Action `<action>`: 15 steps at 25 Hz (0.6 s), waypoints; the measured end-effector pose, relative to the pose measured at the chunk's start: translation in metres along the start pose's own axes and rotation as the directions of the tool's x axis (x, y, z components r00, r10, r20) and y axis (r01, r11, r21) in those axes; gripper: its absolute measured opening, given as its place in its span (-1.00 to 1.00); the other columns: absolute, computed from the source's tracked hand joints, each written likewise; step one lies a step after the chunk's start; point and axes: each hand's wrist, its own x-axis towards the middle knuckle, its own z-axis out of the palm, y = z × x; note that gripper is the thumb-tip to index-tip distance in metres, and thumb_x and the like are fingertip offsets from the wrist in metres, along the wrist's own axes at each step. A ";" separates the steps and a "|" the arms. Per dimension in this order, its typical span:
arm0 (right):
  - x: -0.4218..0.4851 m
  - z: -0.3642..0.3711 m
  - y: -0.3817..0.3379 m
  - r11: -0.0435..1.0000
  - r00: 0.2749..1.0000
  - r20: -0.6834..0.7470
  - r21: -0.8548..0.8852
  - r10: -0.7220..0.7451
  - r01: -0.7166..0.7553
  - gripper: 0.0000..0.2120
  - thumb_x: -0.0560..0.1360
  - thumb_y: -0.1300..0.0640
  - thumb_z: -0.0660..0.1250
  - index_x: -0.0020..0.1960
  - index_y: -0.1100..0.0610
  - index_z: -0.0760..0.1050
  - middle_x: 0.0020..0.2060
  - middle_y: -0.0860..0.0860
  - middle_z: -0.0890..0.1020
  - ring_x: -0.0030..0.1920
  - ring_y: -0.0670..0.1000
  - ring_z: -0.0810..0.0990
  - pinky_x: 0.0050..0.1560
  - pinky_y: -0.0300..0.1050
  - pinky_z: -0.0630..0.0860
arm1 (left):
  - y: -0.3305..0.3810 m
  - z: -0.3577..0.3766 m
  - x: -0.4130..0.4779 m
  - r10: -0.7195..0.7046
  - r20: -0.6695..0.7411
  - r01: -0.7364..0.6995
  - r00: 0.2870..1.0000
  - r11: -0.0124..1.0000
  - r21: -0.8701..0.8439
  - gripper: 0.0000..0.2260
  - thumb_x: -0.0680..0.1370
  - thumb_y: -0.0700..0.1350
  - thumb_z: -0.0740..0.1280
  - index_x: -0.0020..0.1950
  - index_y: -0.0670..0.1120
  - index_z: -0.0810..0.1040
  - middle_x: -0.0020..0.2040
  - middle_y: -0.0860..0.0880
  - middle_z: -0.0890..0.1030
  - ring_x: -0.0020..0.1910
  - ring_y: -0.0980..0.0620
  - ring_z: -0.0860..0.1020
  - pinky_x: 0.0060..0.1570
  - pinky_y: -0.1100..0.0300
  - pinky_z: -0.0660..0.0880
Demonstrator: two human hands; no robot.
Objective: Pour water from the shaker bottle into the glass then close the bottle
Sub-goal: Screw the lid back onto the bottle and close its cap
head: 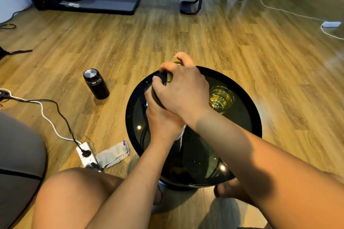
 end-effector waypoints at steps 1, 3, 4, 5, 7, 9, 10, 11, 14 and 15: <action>0.000 0.000 0.000 1.000 1.000 0.000 0.000 -0.003 0.003 -0.72 0.46 -0.20 0.26 0.04 -0.09 0.58 0.25 -0.04 0.42 -0.05 0.12 0.55 -0.07 0.10 0.57 | 0.000 0.000 0.000 0.006 -0.003 -0.006 1.000 1.000 0.000 -0.19 0.28 0.36 0.38 0.47 0.18 0.22 0.15 0.17 0.55 0.05 0.28 0.58 -0.12 0.58 0.43; 0.000 0.000 0.001 1.000 1.000 0.001 0.006 -0.009 0.009 -0.73 0.46 -0.20 0.26 0.03 -0.09 0.58 0.24 -0.04 0.42 -0.06 0.13 0.54 -0.08 0.09 0.56 | -0.001 0.000 0.001 0.011 0.000 -0.011 1.000 1.000 -0.001 -0.19 0.27 0.35 0.40 0.45 0.17 0.23 0.09 0.22 0.54 0.07 0.32 0.57 -0.13 0.58 0.43; 0.000 0.000 0.001 1.000 1.000 0.005 0.001 -0.013 0.013 -0.74 0.46 -0.19 0.26 0.03 -0.09 0.58 0.25 -0.03 0.42 -0.05 0.13 0.54 -0.08 0.06 0.54 | -0.001 0.000 0.001 0.001 0.003 -0.001 1.000 1.000 -0.001 -0.21 0.27 0.35 0.40 0.44 0.18 0.24 0.07 0.24 0.54 0.08 0.38 0.55 -0.16 0.58 0.42; 0.000 0.000 0.002 1.000 1.000 0.004 0.000 -0.019 0.019 -0.74 0.46 -0.19 0.26 0.03 -0.09 0.58 0.27 -0.03 0.42 -0.03 0.14 0.54 -0.07 0.03 0.51 | -0.001 -0.001 0.001 -0.008 0.008 0.008 1.000 1.000 -0.007 -0.22 0.26 0.34 0.40 0.42 0.19 0.24 0.05 0.24 0.55 0.07 0.43 0.53 -0.18 0.58 0.42; 0.000 0.000 0.002 1.000 1.000 0.013 0.002 -0.024 0.024 -0.72 0.46 -0.19 0.27 0.07 -0.09 0.58 0.34 -0.02 0.41 0.06 0.17 0.54 -0.02 0.02 0.45 | -0.001 -0.002 0.001 -0.008 0.021 0.008 1.000 1.000 -0.015 -0.23 0.26 0.32 0.44 0.40 0.18 0.26 0.03 0.23 0.57 0.02 0.48 0.53 -0.22 0.58 0.42; -0.001 -0.001 0.002 1.000 0.998 0.051 0.006 -0.022 0.021 -0.69 0.46 -0.20 0.27 0.13 -0.11 0.57 0.43 -0.01 0.35 0.20 0.20 0.50 0.09 0.07 0.42 | -0.001 -0.006 0.002 0.002 0.056 -0.002 0.998 1.000 0.003 -0.20 0.24 0.29 0.48 0.39 0.19 0.24 0.01 0.21 0.57 -0.01 0.45 0.55 -0.26 0.55 0.43; -0.001 -0.001 0.003 1.000 0.996 0.084 0.007 -0.014 0.013 -0.66 0.46 -0.20 0.26 0.17 -0.12 0.56 0.47 -0.01 0.32 0.26 0.21 0.46 0.16 0.10 0.41 | 0.000 -0.009 0.002 -0.002 0.091 -0.001 0.996 1.000 0.031 -0.18 0.22 0.29 0.50 0.39 0.21 0.22 0.02 0.19 0.57 -0.03 0.41 0.57 -0.29 0.53 0.45; 0.001 -0.001 0.004 1.000 0.992 0.125 0.012 0.001 -0.002 -0.64 0.46 -0.21 0.25 0.20 -0.13 0.54 0.50 0.00 0.28 0.31 0.22 0.42 0.23 0.12 0.39 | -0.003 -0.011 0.004 -0.011 0.137 0.004 0.991 0.999 0.048 -0.14 0.19 0.30 0.52 0.39 0.21 0.20 0.04 0.17 0.58 -0.05 0.34 0.59 -0.31 0.48 0.46; 0.008 -0.011 0.001 1.000 0.966 0.260 -0.011 0.002 0.001 -0.50 0.47 -0.27 0.20 0.36 -0.13 0.43 0.56 0.04 0.16 0.48 0.33 0.19 0.42 0.29 0.22 | 0.003 -0.025 0.010 -0.061 0.308 0.017 0.949 0.990 0.143 -0.03 0.19 0.26 0.59 0.46 0.05 0.19 0.17 0.07 0.62 0.09 0.14 0.63 -0.10 0.21 0.59; 0.010 -0.014 0.000 0.999 0.952 0.306 -0.028 -0.008 0.018 -0.42 0.47 -0.32 0.18 0.44 -0.15 0.34 0.58 0.04 0.11 0.52 0.37 0.07 0.46 0.37 0.11 | 0.003 -0.033 0.014 -0.070 0.375 0.015 0.925 0.989 0.149 0.00 0.24 0.22 0.62 0.52 0.02 0.17 0.26 0.06 0.61 0.20 0.07 0.61 0.05 0.09 0.61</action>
